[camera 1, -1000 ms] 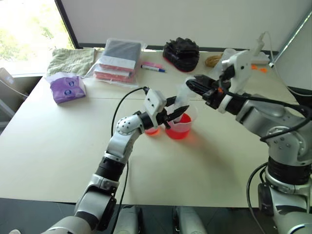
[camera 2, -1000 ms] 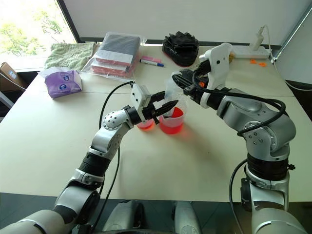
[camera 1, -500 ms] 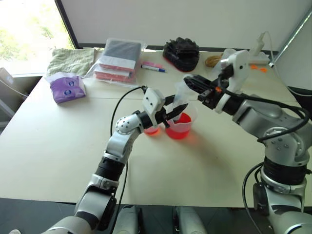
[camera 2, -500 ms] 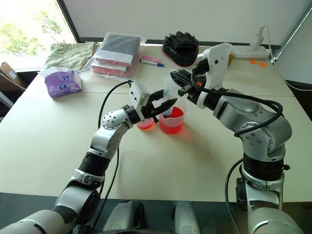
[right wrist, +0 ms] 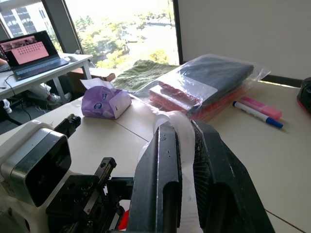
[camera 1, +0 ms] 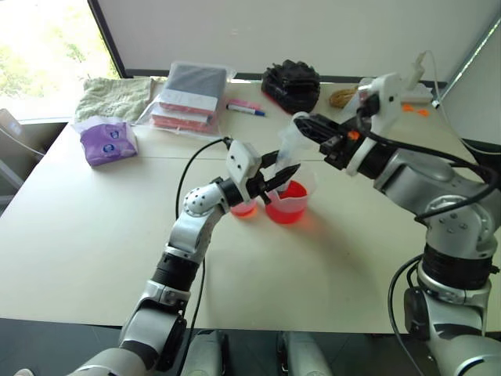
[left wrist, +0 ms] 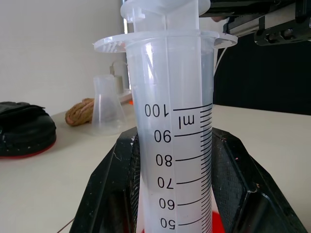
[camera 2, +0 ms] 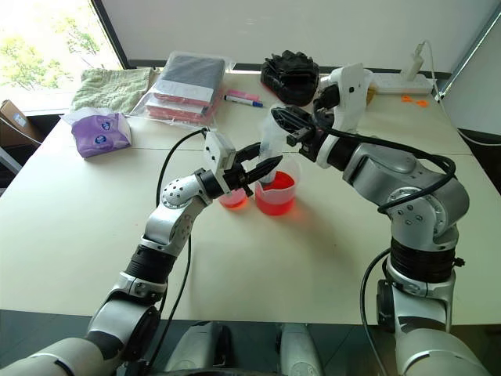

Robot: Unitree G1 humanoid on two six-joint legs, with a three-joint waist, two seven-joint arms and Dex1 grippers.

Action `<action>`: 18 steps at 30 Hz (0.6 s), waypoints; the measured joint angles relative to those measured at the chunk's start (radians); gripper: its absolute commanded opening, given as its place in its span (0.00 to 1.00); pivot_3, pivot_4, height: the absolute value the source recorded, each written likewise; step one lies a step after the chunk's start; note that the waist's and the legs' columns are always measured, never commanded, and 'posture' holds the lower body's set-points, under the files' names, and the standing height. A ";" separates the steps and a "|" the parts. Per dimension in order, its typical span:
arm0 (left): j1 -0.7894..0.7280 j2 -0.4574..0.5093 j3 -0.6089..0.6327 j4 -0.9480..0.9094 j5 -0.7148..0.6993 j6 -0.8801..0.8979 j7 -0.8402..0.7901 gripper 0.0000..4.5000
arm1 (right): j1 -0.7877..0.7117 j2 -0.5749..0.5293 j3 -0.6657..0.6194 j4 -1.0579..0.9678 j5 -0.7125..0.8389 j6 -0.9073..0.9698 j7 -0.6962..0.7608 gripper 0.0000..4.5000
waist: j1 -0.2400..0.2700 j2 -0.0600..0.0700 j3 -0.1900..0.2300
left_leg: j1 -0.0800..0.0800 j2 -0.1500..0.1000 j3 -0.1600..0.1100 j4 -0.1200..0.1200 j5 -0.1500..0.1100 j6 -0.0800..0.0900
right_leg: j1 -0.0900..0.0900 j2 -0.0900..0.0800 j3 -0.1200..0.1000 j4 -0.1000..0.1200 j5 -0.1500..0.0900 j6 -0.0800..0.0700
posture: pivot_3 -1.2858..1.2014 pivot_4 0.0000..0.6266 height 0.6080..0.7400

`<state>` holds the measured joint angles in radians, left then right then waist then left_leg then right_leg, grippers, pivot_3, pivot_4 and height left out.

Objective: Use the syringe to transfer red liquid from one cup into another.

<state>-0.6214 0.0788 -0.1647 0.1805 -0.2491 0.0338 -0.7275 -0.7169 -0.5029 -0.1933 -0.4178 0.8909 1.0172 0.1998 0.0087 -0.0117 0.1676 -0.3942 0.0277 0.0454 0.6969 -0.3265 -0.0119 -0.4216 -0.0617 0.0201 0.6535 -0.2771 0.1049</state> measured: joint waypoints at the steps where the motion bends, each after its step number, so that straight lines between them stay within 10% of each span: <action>1: 0.000 0.000 0.000 0.000 -0.001 0.000 0.000 0.34 | -0.003 0.000 0.000 0.003 0.002 0.000 0.000 0.01 | 0.000 0.000 0.000 | 0.000 0.000 0.000 0.000 0.000 0.000 | 0.000 0.000 0.000 0.000 0.000 0.000 | 0.52 0.24 1.00; 18: 0.011 0.001 0.001 -0.006 -0.024 0.026 -0.006 0.34 | -0.033 -0.002 -0.014 0.030 0.024 0.000 -0.002 0.01 | -0.002 0.000 0.000 | 0.000 0.001 0.000 0.000 0.000 0.000 | 0.000 0.000 0.000 0.000 0.000 0.000 | 0.52 0.24 1.00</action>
<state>-0.6104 0.0795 -0.1641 0.1750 -0.2729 0.0596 -0.7332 -0.7498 -0.5046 -0.2072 -0.3878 0.9144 1.0171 0.1978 0.0071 -0.0117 0.1676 -0.3942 0.0285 0.0453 0.6966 -0.3266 -0.0119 -0.4216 -0.0617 0.0200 0.6533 -0.2771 0.1049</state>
